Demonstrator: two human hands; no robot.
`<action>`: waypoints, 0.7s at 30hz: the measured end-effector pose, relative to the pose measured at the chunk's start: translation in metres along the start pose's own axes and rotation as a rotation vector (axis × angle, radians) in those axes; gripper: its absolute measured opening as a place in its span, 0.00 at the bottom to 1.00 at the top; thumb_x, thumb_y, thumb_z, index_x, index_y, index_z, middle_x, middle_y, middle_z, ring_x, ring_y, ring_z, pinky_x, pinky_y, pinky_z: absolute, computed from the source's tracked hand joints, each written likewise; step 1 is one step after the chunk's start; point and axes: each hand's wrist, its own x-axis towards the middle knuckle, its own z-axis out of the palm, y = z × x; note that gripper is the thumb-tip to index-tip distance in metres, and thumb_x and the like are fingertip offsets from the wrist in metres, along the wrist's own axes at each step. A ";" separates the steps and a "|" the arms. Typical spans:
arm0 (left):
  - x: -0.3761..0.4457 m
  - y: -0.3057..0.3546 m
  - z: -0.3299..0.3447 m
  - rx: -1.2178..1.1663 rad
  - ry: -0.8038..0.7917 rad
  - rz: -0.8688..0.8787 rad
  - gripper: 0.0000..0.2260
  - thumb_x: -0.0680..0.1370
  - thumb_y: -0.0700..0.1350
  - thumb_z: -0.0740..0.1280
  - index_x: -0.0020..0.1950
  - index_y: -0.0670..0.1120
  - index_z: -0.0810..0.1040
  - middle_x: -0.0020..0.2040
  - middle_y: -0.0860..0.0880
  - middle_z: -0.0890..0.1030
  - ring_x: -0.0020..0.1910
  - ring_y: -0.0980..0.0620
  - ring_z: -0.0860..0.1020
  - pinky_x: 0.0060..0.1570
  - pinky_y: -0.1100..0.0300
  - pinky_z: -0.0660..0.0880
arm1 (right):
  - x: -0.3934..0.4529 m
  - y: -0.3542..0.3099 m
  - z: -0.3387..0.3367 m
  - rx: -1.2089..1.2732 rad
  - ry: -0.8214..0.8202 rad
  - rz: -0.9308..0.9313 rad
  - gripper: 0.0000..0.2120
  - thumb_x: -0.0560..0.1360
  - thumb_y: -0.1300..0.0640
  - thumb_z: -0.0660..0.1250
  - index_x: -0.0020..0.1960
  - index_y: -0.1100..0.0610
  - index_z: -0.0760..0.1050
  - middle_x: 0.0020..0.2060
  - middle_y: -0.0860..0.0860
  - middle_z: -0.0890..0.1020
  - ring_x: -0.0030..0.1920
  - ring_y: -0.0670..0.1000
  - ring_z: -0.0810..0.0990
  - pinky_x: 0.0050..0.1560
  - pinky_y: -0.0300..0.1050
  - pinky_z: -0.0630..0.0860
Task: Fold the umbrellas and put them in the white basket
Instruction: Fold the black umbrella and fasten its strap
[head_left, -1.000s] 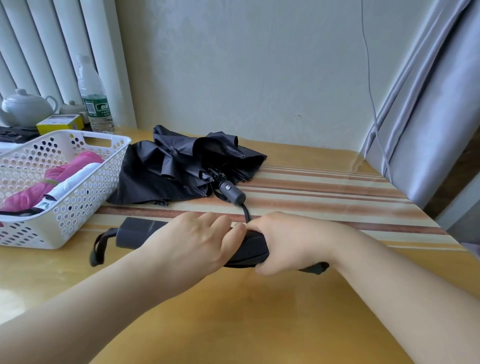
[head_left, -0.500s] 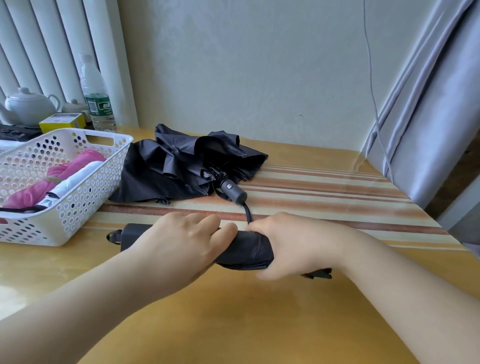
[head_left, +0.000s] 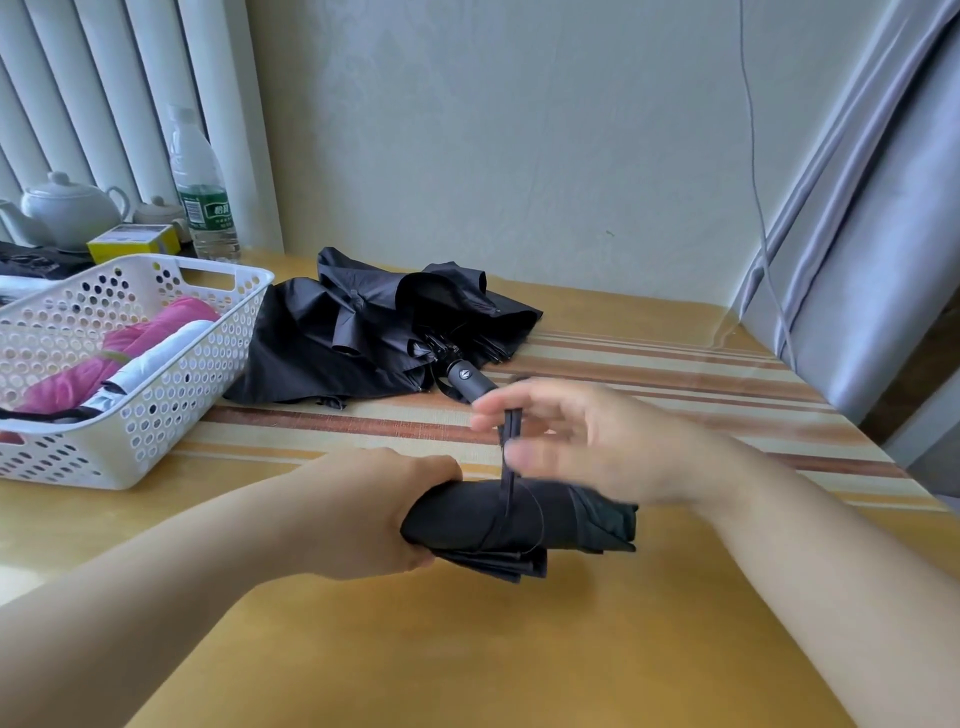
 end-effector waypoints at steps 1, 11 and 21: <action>0.001 0.000 0.002 -0.005 -0.005 -0.003 0.15 0.73 0.56 0.67 0.57 0.59 0.67 0.46 0.57 0.78 0.44 0.54 0.76 0.40 0.61 0.71 | 0.003 0.002 -0.002 0.044 0.094 -0.023 0.12 0.75 0.45 0.69 0.57 0.43 0.77 0.54 0.39 0.82 0.59 0.38 0.78 0.65 0.45 0.72; 0.003 0.004 -0.010 -0.296 -0.169 -0.080 0.14 0.72 0.52 0.72 0.54 0.59 0.72 0.41 0.57 0.80 0.37 0.58 0.79 0.37 0.63 0.75 | 0.034 -0.003 -0.002 0.296 0.305 -0.157 0.13 0.78 0.71 0.62 0.46 0.55 0.77 0.37 0.45 0.85 0.43 0.40 0.82 0.42 0.33 0.75; -0.004 -0.002 -0.002 -1.127 -0.066 -0.261 0.17 0.70 0.53 0.76 0.55 0.51 0.78 0.36 0.48 0.81 0.29 0.48 0.78 0.32 0.57 0.76 | 0.008 -0.015 0.015 -0.360 0.601 -0.231 0.02 0.74 0.57 0.70 0.45 0.50 0.78 0.34 0.42 0.77 0.39 0.41 0.75 0.39 0.30 0.69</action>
